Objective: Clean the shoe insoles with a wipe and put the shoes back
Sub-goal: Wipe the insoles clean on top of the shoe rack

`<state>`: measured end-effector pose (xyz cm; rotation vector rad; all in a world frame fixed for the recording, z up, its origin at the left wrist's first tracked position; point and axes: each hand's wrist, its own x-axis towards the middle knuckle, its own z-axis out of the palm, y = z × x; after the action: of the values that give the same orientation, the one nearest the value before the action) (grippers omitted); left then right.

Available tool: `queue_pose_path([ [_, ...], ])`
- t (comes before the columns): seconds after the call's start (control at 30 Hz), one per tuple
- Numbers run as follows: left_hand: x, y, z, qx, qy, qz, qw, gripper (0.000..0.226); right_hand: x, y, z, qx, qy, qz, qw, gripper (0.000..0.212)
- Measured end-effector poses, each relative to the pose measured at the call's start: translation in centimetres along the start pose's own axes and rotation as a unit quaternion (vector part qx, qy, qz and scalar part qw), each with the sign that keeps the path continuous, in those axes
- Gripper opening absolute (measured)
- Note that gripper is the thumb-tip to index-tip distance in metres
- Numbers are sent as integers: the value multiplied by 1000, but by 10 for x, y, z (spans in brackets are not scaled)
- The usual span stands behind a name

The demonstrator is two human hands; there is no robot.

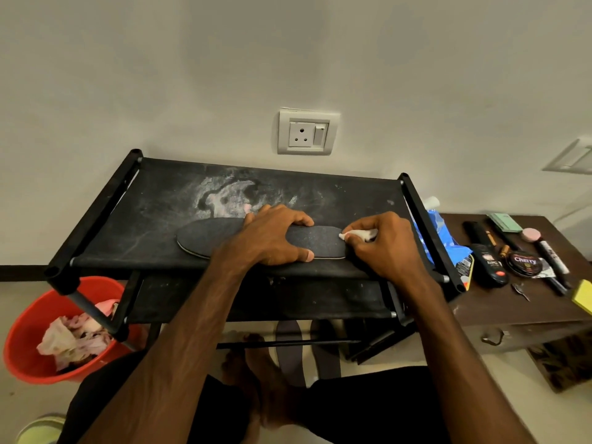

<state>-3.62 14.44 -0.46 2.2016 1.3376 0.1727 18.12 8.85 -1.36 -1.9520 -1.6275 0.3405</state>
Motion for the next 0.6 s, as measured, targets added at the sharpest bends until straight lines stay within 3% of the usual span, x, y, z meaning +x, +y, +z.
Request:
queue_pose_path([
  [0.3,2,-2,1,9,5,3,1000,65,-17,-15,2,-35,-69,-42,996,12],
  [0.47,2,-3,1,10,4,4,1000,65,-14,-6,-5,-4,-32,-5,999,8],
  [0.6,1,-3,1,8,7,9,1000,64,-19,-15,2,-21,-45,-33,998,6],
])
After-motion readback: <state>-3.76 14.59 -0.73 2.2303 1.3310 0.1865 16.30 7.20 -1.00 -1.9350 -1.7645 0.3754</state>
